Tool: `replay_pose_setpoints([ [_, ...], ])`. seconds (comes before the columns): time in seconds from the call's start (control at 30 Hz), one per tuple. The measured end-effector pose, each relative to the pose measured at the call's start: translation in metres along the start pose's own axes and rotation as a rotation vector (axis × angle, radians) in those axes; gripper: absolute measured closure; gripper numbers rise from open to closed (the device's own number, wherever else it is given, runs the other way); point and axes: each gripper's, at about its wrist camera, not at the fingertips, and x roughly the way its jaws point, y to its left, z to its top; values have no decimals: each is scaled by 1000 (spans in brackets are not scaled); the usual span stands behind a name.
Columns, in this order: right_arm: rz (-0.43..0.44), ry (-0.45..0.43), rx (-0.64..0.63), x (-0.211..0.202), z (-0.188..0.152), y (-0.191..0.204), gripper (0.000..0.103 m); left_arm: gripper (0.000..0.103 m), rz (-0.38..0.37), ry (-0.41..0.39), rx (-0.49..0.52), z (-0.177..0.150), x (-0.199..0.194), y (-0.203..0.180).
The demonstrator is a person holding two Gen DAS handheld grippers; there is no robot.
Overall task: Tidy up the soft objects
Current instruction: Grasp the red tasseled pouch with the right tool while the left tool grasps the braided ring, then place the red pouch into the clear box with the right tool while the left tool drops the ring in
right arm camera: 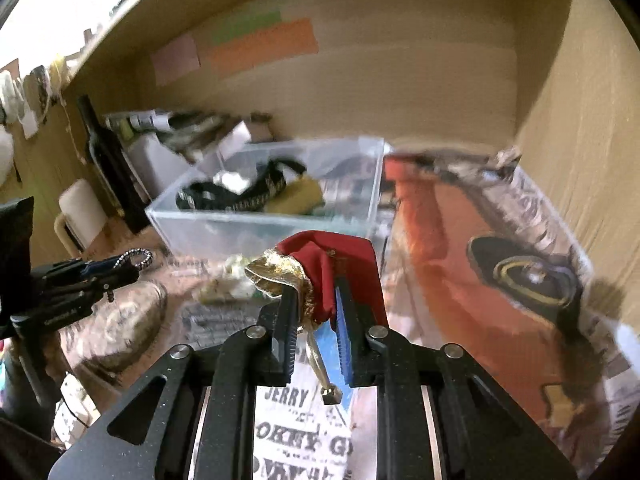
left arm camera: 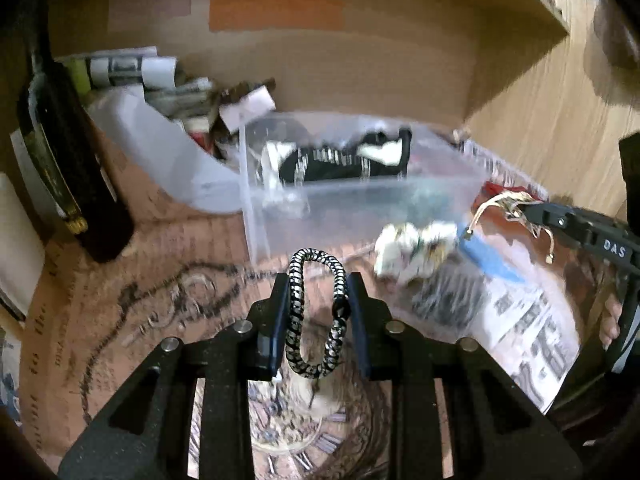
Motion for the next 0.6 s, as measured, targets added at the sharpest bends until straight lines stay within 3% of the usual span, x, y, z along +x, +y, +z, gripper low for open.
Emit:
replay_pose_setpoints([
  [0.3, 3, -140, -22, -21, 36, 7, 88, 75, 8, -111, -13, 49, -13, 2],
  [0.6, 16, -147, -36, 5, 64, 11, 87, 75, 20, -153, -11, 94, 8, 8],
])
